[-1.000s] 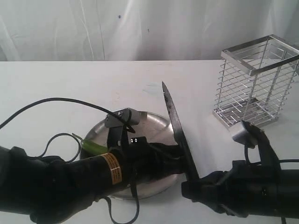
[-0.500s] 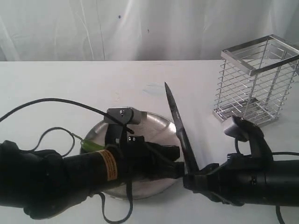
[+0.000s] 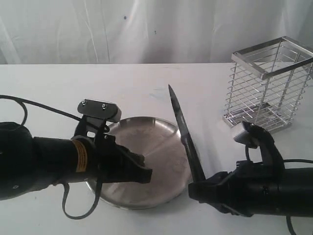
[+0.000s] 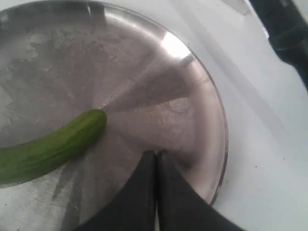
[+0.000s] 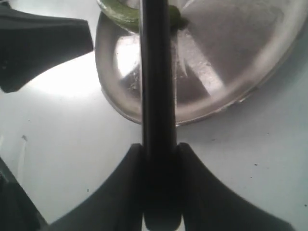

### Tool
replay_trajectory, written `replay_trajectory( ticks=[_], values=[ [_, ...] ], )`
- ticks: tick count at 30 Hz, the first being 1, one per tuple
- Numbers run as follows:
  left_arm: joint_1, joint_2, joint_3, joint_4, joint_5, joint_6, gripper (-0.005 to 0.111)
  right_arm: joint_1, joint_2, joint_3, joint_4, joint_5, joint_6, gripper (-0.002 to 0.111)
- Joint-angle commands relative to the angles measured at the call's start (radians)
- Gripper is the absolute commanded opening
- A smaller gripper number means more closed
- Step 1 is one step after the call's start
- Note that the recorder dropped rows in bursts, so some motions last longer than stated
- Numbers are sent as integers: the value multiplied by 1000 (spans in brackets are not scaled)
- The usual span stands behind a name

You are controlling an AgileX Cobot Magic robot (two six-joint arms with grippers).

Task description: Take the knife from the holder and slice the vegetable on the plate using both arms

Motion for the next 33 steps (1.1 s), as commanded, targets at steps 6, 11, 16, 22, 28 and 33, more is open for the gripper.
replay_trajectory(
  ticks=[6, 11, 16, 22, 28, 33],
  values=[
    [1, -9, 87, 464, -322, -414, 0, 0, 0, -4, 17, 184, -35, 0],
    [1, -9, 94, 564, -314, -425, 0, 0, 0, -4, 5, 182, -46, 0],
    [3, -32, 108, 752, -300, -475, 0, 0, 0, 2, -22, 23, -46, 0],
    [3, -137, 108, 725, -162, -431, 0, 0, 0, 16, -185, 212, 73, 0],
    [3, -151, 108, 720, -9, -392, 0, 0, 0, 16, -262, 242, 134, 0],
    [3, -209, 108, 720, 98, -392, 0, 0, -2, 16, -264, 257, 193, 0]
  ],
)
